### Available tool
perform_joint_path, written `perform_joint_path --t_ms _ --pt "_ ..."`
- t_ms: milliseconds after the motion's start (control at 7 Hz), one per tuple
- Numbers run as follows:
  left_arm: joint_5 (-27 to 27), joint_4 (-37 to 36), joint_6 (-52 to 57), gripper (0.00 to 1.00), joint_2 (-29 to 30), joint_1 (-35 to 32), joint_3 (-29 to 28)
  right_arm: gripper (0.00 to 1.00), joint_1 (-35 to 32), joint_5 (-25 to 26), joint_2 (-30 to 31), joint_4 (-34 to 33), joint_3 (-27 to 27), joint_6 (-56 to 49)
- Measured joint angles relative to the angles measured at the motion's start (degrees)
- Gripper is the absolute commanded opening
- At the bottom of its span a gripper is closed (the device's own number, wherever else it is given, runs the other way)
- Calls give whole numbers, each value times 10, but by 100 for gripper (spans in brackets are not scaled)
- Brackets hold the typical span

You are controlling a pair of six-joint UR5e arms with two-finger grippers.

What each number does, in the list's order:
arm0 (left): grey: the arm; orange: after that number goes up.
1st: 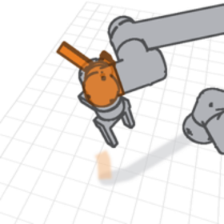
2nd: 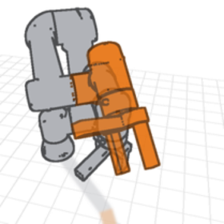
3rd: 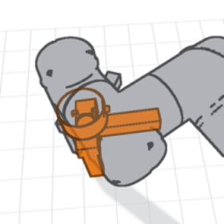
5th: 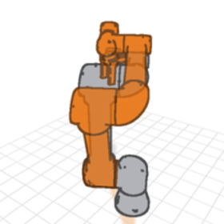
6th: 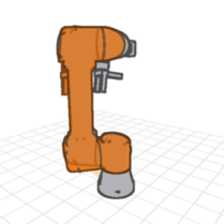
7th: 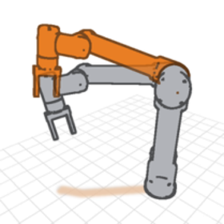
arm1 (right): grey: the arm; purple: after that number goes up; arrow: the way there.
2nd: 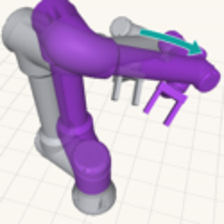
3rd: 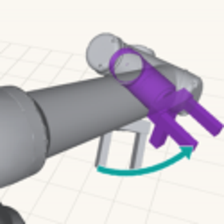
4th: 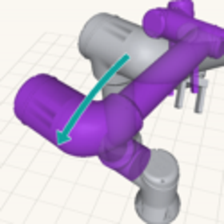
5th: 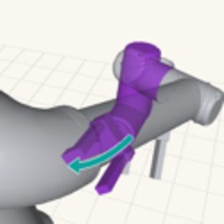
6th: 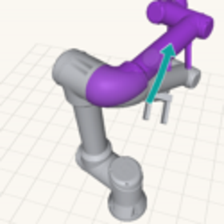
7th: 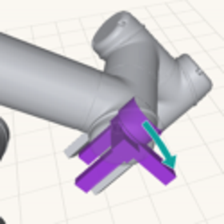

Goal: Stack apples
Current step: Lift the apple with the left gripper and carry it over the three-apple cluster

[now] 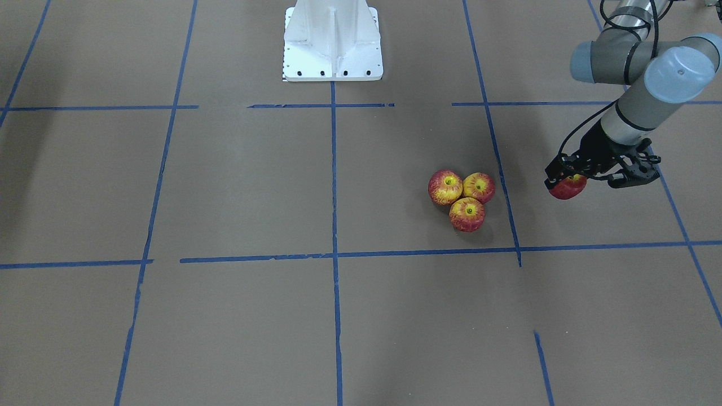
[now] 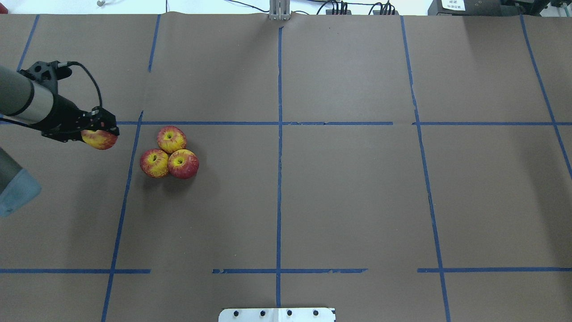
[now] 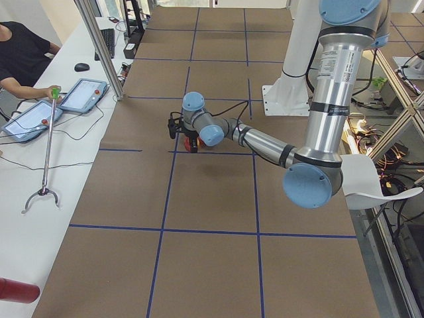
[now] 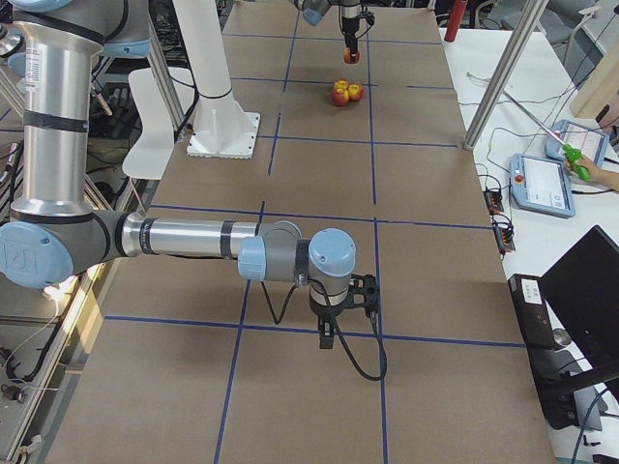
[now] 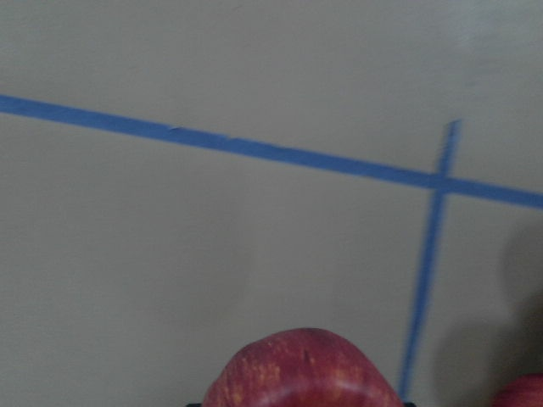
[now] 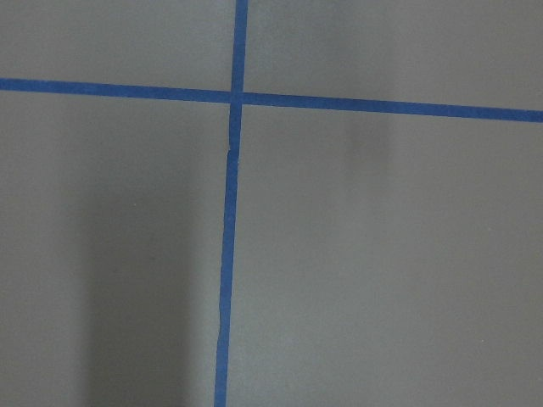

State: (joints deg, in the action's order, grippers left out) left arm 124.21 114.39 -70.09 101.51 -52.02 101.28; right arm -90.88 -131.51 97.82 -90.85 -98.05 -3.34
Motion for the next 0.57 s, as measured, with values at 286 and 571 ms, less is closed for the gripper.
perform_joint_path --t_ms 286,571 --pt "-40 -78 -45 0 80 44 2 100 0 0 0 0 0 0" --pt "-70 -110 -52 0 104 77 -3 100 0 0 0 1 0 0"
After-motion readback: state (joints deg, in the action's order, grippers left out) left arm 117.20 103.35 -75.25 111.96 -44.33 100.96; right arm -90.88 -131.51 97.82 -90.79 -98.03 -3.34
